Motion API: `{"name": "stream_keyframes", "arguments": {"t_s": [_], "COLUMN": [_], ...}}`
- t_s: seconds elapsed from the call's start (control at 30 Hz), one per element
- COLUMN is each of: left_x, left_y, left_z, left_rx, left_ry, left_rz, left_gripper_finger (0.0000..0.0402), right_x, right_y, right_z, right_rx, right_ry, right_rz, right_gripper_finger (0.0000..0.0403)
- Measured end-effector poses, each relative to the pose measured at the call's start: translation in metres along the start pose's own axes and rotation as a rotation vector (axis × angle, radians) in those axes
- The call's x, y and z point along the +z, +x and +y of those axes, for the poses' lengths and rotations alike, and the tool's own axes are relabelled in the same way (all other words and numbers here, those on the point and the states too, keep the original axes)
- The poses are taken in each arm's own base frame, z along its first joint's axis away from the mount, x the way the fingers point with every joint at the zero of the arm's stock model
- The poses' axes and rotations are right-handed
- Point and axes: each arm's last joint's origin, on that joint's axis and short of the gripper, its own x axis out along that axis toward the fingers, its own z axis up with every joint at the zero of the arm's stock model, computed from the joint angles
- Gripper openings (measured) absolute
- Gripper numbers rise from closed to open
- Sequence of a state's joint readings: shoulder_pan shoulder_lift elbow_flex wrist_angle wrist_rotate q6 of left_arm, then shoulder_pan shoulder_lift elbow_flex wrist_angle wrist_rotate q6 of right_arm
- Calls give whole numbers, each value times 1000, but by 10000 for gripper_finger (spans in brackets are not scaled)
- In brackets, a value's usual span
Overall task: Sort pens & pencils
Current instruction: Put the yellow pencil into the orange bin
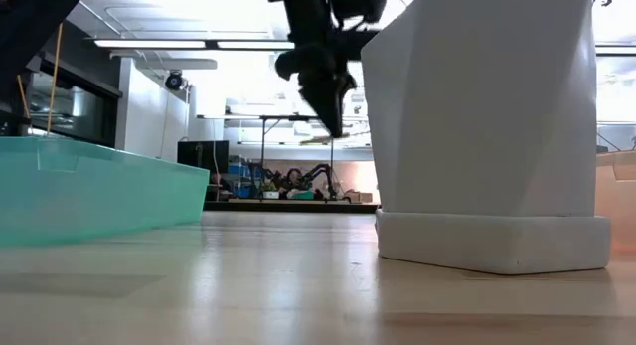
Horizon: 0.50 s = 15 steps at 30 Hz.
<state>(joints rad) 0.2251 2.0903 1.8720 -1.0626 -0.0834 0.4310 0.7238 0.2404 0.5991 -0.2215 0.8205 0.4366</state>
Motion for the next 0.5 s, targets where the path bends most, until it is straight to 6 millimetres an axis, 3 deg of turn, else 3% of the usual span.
{"name": "stream_keyframes", "arguments": {"t_s": [0.5], "left_x": [11], "left_y": [-79], "left_z": [38], "left_rx": [134], "left_ry": [-1], "left_rz": [-143], "left_gripper_finger": [13], "right_x": [0], "right_y": [0], "right_z": [0], "right_rx": [-18], "right_ry": [-7], "right_rz": [-10], "right_gripper_finger": [103]}}
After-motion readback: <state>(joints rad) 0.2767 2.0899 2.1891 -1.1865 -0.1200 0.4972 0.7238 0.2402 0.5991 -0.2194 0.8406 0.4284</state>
